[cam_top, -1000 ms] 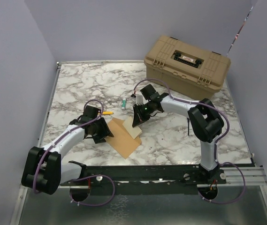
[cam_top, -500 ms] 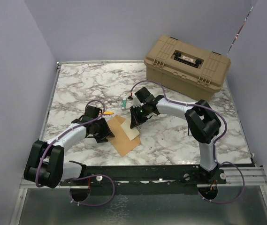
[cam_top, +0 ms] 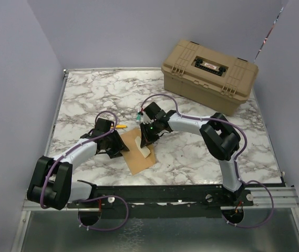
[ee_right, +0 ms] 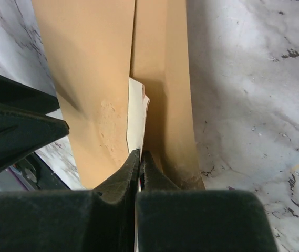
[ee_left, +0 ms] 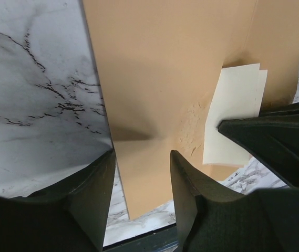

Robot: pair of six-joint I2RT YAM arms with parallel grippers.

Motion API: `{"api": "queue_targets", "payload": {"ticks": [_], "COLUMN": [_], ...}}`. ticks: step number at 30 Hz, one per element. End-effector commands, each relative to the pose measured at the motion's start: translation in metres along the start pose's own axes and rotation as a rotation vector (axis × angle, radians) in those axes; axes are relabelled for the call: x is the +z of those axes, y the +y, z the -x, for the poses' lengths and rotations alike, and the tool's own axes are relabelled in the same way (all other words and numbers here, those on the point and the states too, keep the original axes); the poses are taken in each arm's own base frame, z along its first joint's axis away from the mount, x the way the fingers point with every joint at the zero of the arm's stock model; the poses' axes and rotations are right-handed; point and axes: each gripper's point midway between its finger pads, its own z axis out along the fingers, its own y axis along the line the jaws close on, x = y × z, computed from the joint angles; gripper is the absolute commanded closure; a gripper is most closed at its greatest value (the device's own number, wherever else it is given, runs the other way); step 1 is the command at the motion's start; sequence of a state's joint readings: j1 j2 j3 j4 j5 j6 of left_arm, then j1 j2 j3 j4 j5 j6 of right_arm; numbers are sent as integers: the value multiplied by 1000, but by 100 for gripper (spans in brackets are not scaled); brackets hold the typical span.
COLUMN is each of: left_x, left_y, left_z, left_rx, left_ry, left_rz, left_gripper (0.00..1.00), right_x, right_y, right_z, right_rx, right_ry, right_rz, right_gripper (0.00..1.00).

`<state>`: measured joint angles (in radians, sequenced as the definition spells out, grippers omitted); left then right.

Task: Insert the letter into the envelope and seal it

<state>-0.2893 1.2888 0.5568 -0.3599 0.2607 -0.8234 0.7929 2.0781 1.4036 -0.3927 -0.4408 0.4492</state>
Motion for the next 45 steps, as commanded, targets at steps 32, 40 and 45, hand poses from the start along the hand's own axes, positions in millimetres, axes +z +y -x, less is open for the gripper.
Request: {"api": "queue_targets", "payload": {"ticks": [32,40,45], "left_x": [15,18,23], "left_y": [35,15,12], "left_z": [-12,-12,-18], "left_rx": [-28,-34,-64], "left_ry": [13,28,57], "left_rz": [110,6,-26], "left_gripper": [52,59,65], "right_x": [-32,-28,-16], "right_y": [-6,-13,-7], "right_z": [12,6,-6], "right_rx": [58,21,44], "right_ry": [-57,-30,-6], "right_rz": [-189,-294,-216], "right_gripper": [29,47,51]}}
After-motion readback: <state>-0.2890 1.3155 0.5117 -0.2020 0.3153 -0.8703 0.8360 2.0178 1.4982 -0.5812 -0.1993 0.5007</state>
